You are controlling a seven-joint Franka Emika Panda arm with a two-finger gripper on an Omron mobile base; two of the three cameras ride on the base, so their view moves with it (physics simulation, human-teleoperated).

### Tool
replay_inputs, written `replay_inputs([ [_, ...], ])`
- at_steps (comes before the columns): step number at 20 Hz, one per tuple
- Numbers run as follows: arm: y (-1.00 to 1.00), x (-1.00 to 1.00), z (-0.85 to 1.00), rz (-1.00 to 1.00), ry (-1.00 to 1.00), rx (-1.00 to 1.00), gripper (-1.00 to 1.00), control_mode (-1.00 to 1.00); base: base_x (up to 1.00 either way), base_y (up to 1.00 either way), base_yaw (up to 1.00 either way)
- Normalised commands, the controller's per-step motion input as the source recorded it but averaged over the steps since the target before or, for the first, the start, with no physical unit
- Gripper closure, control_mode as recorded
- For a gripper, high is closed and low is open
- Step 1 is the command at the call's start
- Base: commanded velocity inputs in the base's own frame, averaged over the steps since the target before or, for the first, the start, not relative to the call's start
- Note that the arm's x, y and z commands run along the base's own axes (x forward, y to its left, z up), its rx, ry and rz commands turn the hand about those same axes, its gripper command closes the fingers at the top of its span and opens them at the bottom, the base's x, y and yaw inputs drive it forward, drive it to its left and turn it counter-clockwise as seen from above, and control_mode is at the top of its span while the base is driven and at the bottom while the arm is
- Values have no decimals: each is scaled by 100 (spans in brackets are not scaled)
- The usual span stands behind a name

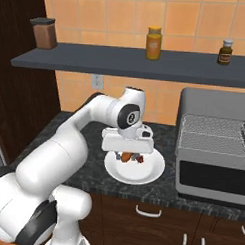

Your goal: Pick up the kebab skewer and baguette bread, and place them inside the toaster oven. Close the toaster oven door and start by setting the timer.

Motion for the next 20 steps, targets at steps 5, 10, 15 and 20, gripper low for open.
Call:
replay_inputs([
  [5, 0, 0, 0, 0, 0, 0, 100, 100, -11, -69, 0],
  [10, 0, 0, 0, 0, 0, 0, 100, 100, 1, -70, 0],
  [15, 0, 0, 0, 0, 0, 0, 100, 100, 12, -55, 0],
  [20, 0, 0, 0, 0, 0, 0, 100, 100, 27, -56, 0],
])
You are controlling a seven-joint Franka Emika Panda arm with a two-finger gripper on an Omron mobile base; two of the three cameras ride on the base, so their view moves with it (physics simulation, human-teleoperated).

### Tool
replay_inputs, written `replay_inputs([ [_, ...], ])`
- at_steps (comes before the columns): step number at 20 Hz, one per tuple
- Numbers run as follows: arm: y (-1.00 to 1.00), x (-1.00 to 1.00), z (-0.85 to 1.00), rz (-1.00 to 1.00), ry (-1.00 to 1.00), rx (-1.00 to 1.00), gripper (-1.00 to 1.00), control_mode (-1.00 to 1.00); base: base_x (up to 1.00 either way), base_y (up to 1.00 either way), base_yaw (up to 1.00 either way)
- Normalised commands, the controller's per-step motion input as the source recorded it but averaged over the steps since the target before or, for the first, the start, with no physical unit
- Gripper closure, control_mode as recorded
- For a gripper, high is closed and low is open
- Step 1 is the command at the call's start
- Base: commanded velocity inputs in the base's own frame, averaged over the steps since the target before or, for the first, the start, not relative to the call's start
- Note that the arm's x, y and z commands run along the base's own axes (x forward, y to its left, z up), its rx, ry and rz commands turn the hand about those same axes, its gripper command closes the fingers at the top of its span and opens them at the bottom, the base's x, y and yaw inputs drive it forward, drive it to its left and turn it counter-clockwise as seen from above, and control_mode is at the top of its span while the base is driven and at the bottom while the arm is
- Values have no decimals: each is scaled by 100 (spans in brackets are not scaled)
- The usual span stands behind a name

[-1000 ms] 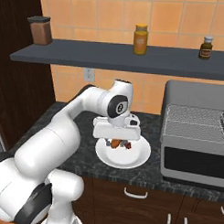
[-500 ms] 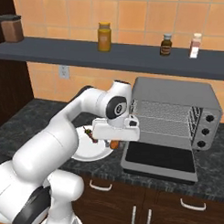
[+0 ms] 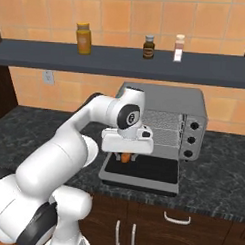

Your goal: Pick up the kebab skewer and baguette bread, and place them inside the toaster oven. Close the toaster oven door and start by setting the timer.

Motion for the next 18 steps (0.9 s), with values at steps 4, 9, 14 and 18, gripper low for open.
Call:
replay_inputs([
  [4, 0, 0, 0, 0, 0, 0, 100, 100, 37, -37, 0],
  [9, 0, 0, 0, 0, 0, 0, 100, 100, 34, -6, -8],
  [14, 0, 0, 0, 0, 0, 0, 100, 100, 41, -14, -14],
  [18, 0, 0, 0, 0, 0, 0, 100, 100, 29, -35, 0],
])
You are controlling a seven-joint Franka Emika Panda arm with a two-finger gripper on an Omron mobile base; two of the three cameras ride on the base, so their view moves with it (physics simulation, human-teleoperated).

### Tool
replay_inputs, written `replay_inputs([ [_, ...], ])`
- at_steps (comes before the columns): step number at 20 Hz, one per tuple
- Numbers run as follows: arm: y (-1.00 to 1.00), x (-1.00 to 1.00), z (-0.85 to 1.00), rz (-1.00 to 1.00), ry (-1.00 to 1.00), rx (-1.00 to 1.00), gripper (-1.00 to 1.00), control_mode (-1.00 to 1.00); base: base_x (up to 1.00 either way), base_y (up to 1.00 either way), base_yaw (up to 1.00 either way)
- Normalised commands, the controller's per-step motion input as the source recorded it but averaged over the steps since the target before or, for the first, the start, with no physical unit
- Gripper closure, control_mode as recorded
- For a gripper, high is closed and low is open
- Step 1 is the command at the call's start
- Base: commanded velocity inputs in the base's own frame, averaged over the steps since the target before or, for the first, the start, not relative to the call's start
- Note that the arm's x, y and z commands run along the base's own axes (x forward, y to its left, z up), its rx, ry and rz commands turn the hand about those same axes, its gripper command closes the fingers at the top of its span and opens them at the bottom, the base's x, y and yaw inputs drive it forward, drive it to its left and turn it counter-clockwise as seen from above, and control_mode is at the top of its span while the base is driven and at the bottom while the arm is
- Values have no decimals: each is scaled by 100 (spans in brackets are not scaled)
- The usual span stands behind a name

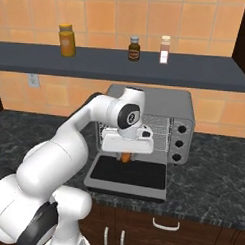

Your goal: Pick up the kebab skewer and baguette bread, and place them inside the toaster oven. Close the toaster oven door and start by setting the timer.

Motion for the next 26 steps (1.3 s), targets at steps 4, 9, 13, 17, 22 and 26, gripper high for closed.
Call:
replay_inputs([
  [4, -21, 2, -31, 1, -2, 0, 100, -100, 1, -2, 0],
  [9, -54, 39, -43, 14, -10, 10, 100, -100, 0, 0, 0],
  [13, -49, 46, -14, 24, -7, 16, 100, -100, 0, 0, 0],
  [17, -8, 26, -8, 9, -3, 8, 100, -100, 0, 0, 0],
  [22, 5, 34, -22, 0, -1, 5, 100, -100, 0, 0, 0],
  [26, 0, 20, -42, 0, -15, 2, 100, -100, 0, 0, 0],
])
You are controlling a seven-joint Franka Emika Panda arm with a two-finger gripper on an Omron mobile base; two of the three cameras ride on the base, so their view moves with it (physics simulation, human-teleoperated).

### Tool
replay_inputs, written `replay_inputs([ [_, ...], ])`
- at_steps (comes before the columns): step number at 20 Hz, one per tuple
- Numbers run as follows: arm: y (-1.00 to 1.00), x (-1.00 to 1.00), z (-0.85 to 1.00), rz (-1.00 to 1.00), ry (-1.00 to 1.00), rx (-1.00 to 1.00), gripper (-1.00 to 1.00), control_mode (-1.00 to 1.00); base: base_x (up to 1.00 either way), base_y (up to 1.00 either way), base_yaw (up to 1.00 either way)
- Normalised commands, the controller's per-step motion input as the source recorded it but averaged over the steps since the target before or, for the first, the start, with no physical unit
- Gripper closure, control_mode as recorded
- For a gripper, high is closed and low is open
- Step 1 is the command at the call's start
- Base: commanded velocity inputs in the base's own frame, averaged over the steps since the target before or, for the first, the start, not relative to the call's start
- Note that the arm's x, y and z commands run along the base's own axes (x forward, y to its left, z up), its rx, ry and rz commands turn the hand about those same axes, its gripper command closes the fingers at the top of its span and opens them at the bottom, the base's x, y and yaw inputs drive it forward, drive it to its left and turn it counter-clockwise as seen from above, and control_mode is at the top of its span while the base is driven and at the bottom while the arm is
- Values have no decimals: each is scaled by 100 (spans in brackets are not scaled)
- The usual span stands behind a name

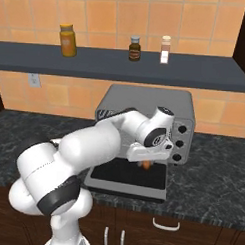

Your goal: Pick up the kebab skewer and baguette bread, and place them inside the toaster oven. Close the toaster oven door and start by setting the timer.

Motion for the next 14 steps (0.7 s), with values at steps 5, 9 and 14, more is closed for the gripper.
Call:
replay_inputs([
  [5, 0, 39, -22, 0, -8, 0, 100, -100, 0, 0, 0],
  [9, 0, 11, -44, 0, 0, 0, 100, -100, 0, 0, 0],
  [14, -3, 16, -33, -1, 0, 0, 100, -100, 0, 0, 0],
])
